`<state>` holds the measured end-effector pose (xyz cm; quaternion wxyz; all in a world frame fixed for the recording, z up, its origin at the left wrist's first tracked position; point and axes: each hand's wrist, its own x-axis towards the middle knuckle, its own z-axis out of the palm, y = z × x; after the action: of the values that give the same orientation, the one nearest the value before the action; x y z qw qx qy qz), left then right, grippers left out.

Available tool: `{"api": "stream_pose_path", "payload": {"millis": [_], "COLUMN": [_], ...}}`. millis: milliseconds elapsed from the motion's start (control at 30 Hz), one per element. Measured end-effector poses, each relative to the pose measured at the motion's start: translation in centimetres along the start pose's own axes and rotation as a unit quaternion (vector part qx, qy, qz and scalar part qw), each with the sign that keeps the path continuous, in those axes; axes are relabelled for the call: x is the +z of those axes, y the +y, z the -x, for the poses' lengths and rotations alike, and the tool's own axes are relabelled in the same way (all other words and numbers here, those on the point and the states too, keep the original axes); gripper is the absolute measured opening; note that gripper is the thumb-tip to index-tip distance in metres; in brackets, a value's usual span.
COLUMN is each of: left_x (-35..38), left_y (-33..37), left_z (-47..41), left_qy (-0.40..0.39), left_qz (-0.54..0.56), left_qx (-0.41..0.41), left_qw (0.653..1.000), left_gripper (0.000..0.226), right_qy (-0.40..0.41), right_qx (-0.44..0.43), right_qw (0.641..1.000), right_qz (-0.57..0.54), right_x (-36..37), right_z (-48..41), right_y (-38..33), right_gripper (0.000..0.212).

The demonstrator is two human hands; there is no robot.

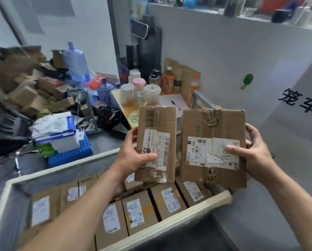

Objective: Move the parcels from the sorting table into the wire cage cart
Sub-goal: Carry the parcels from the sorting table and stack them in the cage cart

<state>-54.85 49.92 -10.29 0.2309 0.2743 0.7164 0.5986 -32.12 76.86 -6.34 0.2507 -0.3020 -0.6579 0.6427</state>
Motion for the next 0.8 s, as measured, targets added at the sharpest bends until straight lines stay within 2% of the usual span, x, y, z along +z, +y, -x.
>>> {"api": "stream_pose_path", "payload": {"millis": [100, 233, 333, 400, 500, 533, 600, 700, 800], "left_x": [-0.6, -1.9, -3.1, -4.0, -5.6, -6.1, -7.2, -8.9, -10.7], "left_y": [-0.6, -1.4, -1.6, -1.7, -2.1, -2.3, -2.5, -3.1, -3.8], "left_z": [1.9, 4.4, 6.1, 7.1, 8.1, 8.4, 8.8, 9.0, 8.7], "left_qy": [0.032, 0.084, 0.113, 0.130, 0.160, 0.167, 0.180, 0.196, 0.202], "left_qz": [0.002, 0.002, -0.008, -0.010, -0.009, -0.011, -0.012, -0.016, -0.001], "left_qx": [-0.014, -0.035, -0.044, -0.047, -0.052, -0.053, -0.054, -0.056, -0.057], "left_qw": [0.999, 0.996, 0.993, 0.990, 0.986, 0.984, 0.982, 0.979, 0.978], "left_gripper": [0.090, 0.097, 0.092, 0.091, 0.088, 0.086, 0.084, 0.084, 0.085], "right_qy": [-0.039, -0.093, -0.117, -0.132, -0.156, -0.160, -0.172, -0.181, -0.184], "right_qx": [0.000, 0.005, 0.010, 0.017, 0.021, 0.021, 0.023, 0.017, 0.009], "right_qw": [0.999, 0.996, 0.993, 0.991, 0.987, 0.987, 0.985, 0.983, 0.982], "right_qz": [0.000, 0.011, 0.019, 0.017, 0.017, 0.017, 0.023, 0.027, 0.033], "right_x": [1.0, 2.7, 4.7, 6.1, 8.1, 8.8, 10.4, 12.7, 14.7], "right_z": [-1.2, -2.2, -2.3, -2.3, -2.5, -2.5, -2.6, -2.7, -3.1], "right_y": [0.4, 0.9, 1.0, 0.8, 0.5, 0.4, 0.2, -0.4, -0.9], "right_gripper": [0.090, 0.090, 0.090, 0.099, 0.128, 0.131, 0.121, 0.089, 0.095]}}
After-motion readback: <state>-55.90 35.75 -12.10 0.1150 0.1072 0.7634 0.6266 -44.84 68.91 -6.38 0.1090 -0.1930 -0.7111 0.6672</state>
